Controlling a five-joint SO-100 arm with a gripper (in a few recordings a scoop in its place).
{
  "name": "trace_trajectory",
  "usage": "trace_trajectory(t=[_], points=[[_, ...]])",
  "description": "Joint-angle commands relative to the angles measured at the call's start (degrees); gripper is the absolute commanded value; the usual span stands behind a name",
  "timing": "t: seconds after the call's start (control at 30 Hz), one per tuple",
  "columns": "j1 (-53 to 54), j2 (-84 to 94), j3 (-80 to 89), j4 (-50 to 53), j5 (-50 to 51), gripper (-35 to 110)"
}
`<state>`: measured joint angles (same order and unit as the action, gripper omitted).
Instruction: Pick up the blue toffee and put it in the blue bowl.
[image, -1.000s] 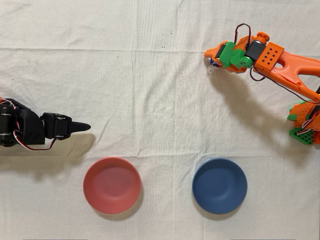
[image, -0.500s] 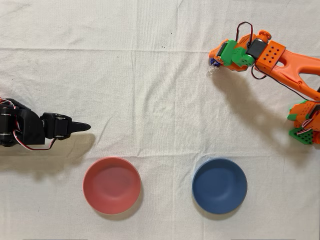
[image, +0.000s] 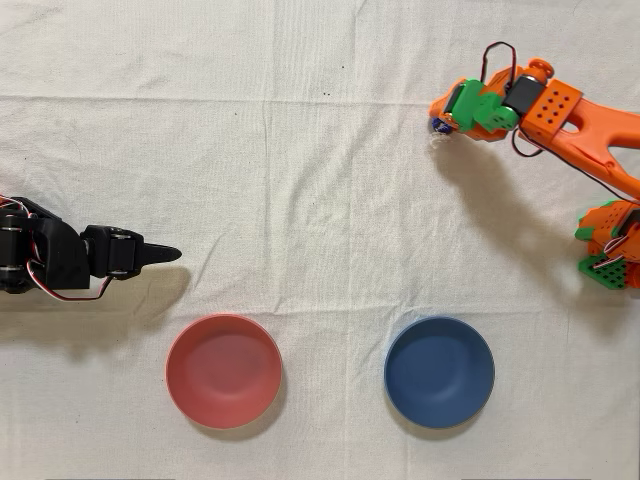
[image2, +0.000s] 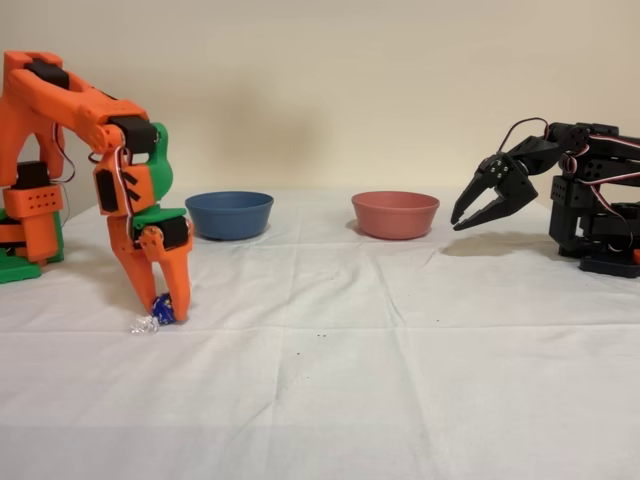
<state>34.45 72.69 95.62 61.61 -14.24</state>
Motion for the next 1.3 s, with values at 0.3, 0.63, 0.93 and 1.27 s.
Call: trace_trajectory(t=[0.3, 0.63, 0.93, 1.27], points=[[-9.93, 27.77, 2.90, 8.88, -4.04, 10], [-23.20, 33.13, -7.47, 17.14, -4.22, 10], [-37.97, 28.65, -18.02, 19.34, -5.45, 10], [-55.11, 21.18, -25.75, 20.74, -4.31, 10]])
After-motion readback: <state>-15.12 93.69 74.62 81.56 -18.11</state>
